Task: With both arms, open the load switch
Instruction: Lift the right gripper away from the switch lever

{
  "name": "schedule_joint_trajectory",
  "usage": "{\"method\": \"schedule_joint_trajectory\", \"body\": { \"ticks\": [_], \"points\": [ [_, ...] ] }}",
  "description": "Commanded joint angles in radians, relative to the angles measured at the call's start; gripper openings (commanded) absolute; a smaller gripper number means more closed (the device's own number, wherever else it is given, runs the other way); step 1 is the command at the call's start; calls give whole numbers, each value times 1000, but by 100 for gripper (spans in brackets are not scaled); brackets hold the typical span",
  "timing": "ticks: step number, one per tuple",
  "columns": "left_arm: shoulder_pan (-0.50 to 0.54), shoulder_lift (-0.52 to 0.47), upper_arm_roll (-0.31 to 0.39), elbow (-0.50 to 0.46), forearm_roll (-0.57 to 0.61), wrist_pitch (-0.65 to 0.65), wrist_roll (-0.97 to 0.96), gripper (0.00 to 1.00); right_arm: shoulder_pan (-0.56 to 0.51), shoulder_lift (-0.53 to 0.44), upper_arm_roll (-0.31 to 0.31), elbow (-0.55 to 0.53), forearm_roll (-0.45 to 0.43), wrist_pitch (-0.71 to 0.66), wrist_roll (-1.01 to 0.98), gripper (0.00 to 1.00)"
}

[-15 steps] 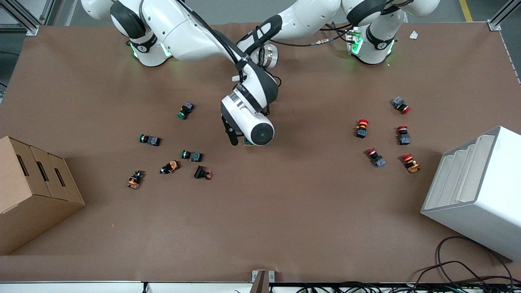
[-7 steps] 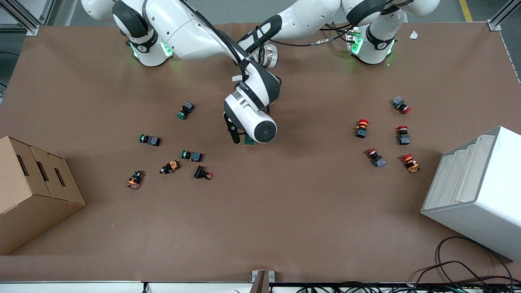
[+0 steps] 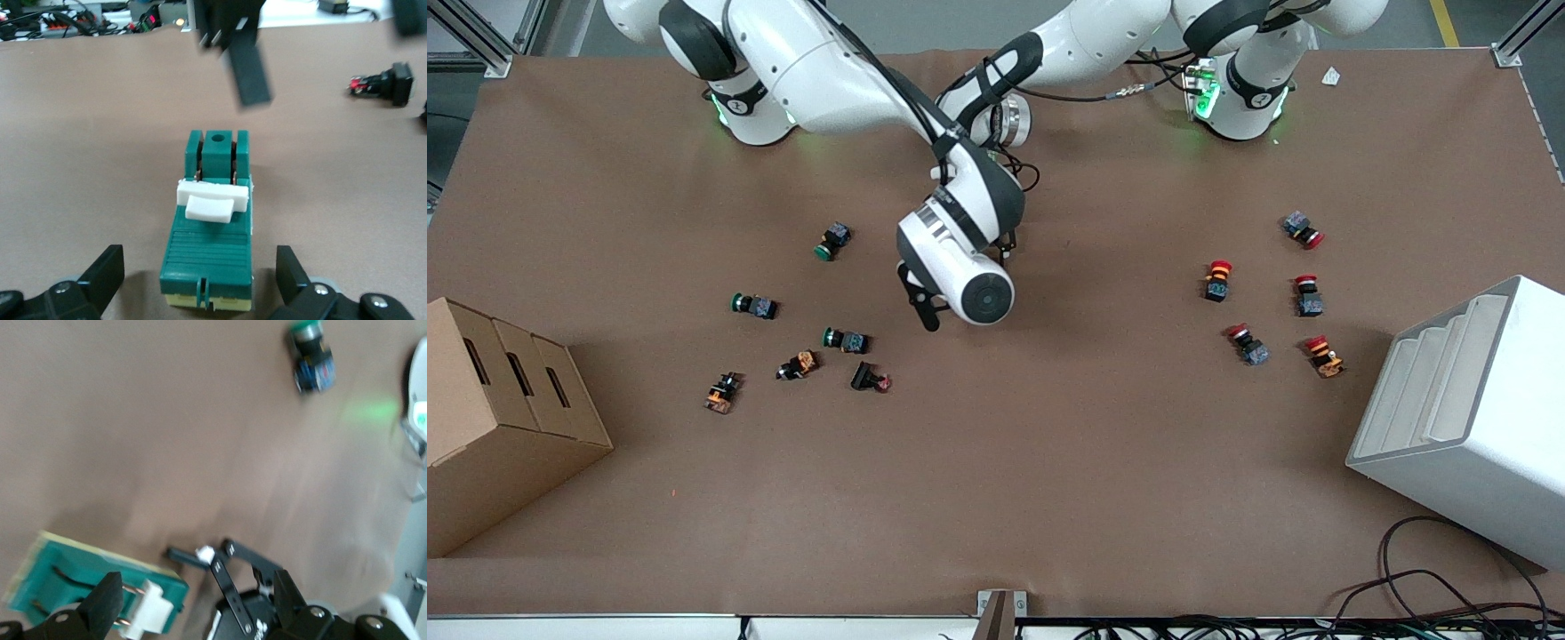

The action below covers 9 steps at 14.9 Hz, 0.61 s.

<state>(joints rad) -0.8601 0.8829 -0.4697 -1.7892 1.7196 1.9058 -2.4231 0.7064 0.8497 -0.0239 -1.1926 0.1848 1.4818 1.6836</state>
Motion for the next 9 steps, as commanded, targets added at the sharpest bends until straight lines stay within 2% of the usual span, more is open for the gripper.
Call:
{"method": "schedule_joint_trajectory", "body": {
  "ticks": [1, 5, 9],
  "points": [
    [12, -38, -23, 57, -147, -4, 148, 100, -73, -84, 16, -27, -77, -3, -190, 100],
    [15, -79, -23, 236, -400, -5, 365, 100, -166, -161, 15, -53, -128, -3, -437, 100],
    [61, -165, -23, 290, -549, -5, 450, 100, -286, -273, 15, -137, -162, 20, -741, 100]
  ]
}}
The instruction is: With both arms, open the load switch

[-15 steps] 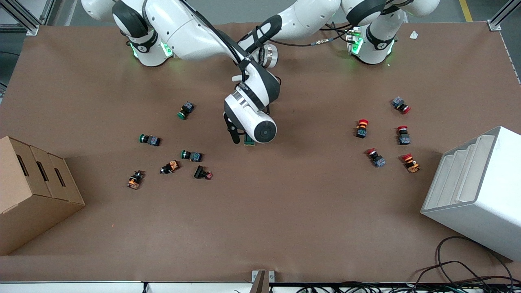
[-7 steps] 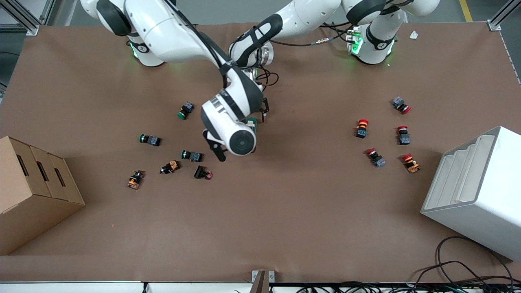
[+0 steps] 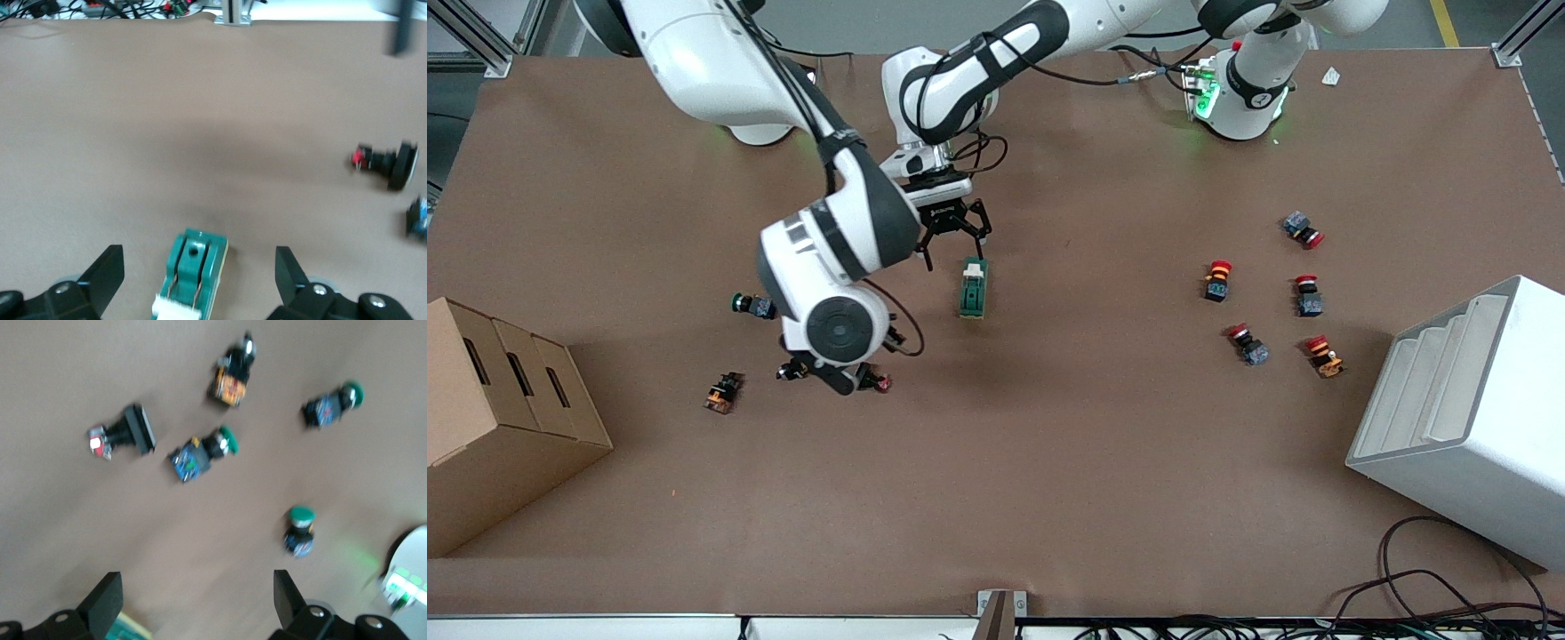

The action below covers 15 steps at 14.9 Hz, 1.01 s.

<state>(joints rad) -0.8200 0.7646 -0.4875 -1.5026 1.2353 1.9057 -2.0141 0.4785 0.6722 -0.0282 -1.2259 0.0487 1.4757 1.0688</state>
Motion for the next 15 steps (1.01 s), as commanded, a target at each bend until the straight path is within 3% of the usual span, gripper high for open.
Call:
{"method": "schedule_joint_trajectory", "body": {
  "ticks": [1, 5, 11, 15],
  "points": [
    [47, -73, -6, 4, -100, -5, 88, 100, -89, -115, 19, -121, -30, 35, -195, 100],
    [125, -177, -8, 45, -311, -5, 320, 100, -204, -226, 19, -231, -43, 106, -468, 100],
    [291, -321, -8, 68, -589, -5, 644, 100, -388, -302, 16, -224, -61, 97, -961, 100],
    [425, -402, -10, 81, -799, -32, 860, 100, -454, -327, 14, -193, -108, 92, -1099, 100]
  ]
}}
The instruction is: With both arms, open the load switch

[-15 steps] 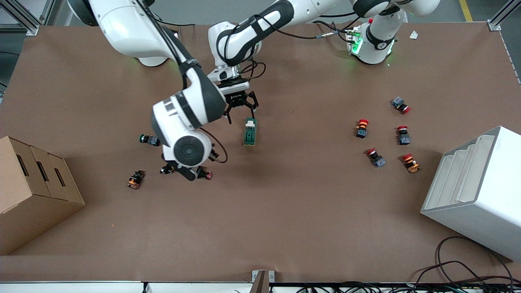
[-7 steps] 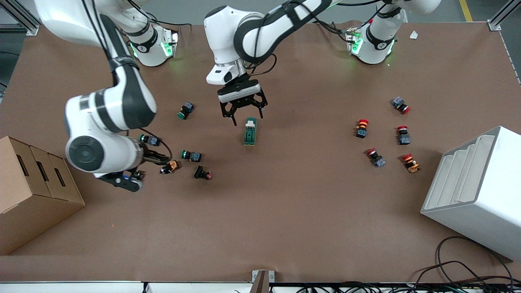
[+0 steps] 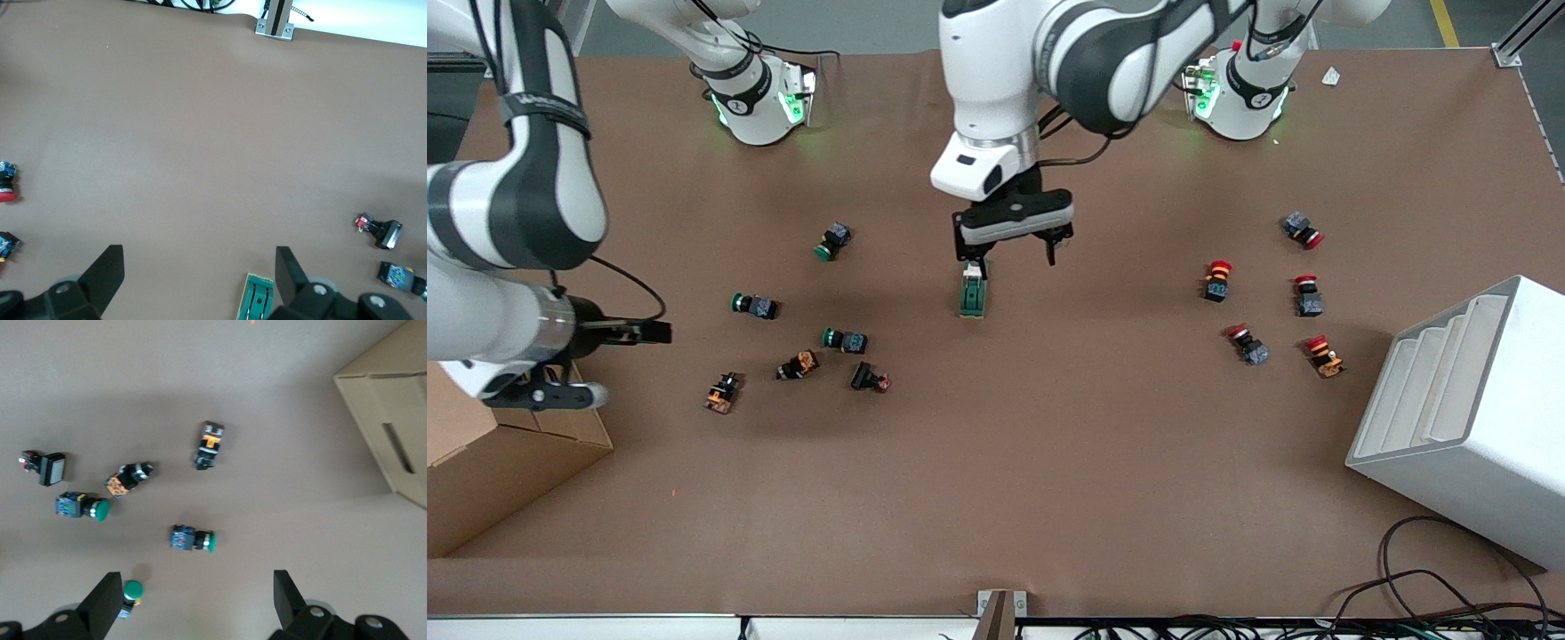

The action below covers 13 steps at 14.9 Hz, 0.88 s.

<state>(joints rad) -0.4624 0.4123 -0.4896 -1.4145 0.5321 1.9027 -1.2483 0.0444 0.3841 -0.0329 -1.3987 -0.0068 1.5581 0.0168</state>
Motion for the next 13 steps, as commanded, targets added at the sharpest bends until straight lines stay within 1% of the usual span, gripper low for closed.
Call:
{"method": "schedule_joint_trajectory", "body": {
  "ticks": [1, 2, 4, 6, 9, 11, 13],
  "points": [
    [103, -69, -7, 8, -134, -62, 166, 100, -21, -42, 21, -13, -88, 7, -61, 100],
    [134, -78, -7, 34, -165, -100, 255, 100, -23, -44, 19, -2, -103, -7, -67, 100],
    [204, -84, -10, 67, -236, -183, 422, 100, -29, -36, 21, 47, -110, -87, -67, 100],
    [250, -101, -9, 92, -256, -235, 534, 100, -38, -33, 21, 93, -108, -119, -67, 100],
    [347, -135, -9, 95, -319, -278, 674, 100, -37, -33, 21, 98, -108, -119, -67, 100],
    [436, -162, -7, 95, -377, -306, 819, 100, -31, -33, 21, 98, -107, -128, -60, 100],
    [503, -171, -9, 95, -403, -329, 949, 100, -29, -33, 25, 98, -93, -173, -55, 100]
  ]
}}
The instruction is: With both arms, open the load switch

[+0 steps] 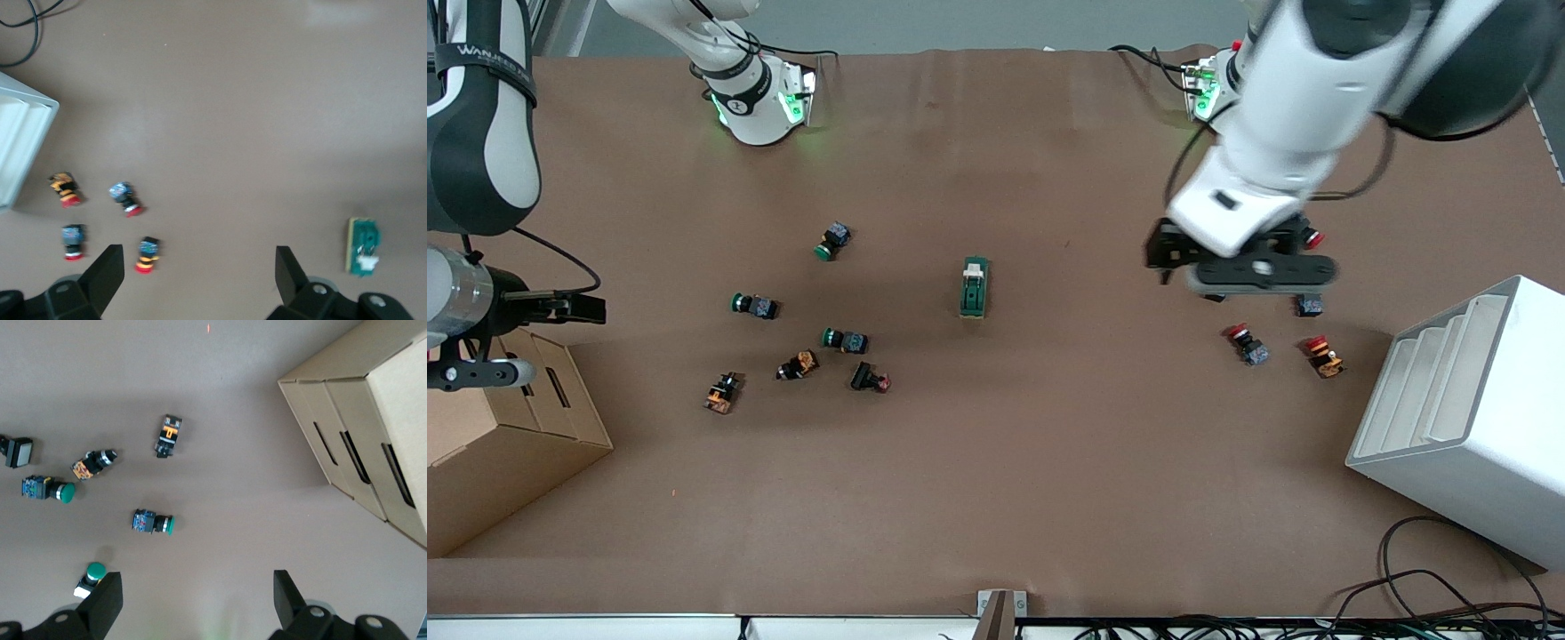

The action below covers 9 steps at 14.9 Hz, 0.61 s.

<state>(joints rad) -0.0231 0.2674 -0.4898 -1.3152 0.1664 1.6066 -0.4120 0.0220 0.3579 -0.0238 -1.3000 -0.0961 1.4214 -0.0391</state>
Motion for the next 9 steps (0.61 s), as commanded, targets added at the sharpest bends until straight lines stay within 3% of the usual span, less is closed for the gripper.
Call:
{"method": "schedule_joint_trajectory", "body": {
  "ticks": [1, 5, 9],
  "points": [
    [93, -30, -9, -4, -38, -48, 165, 100, -5, -8, 18, -1, -2, -39, 1, 100],
    [166, -77, 13, -13, -64, -70, 389, 100, -10, -14, 13, -1, 35, -32, 4, 100],
    [63, -195, 232, -116, -108, -70, 533, 100, -7, -37, 10, -4, 68, -26, -5, 100]
  ]
}}
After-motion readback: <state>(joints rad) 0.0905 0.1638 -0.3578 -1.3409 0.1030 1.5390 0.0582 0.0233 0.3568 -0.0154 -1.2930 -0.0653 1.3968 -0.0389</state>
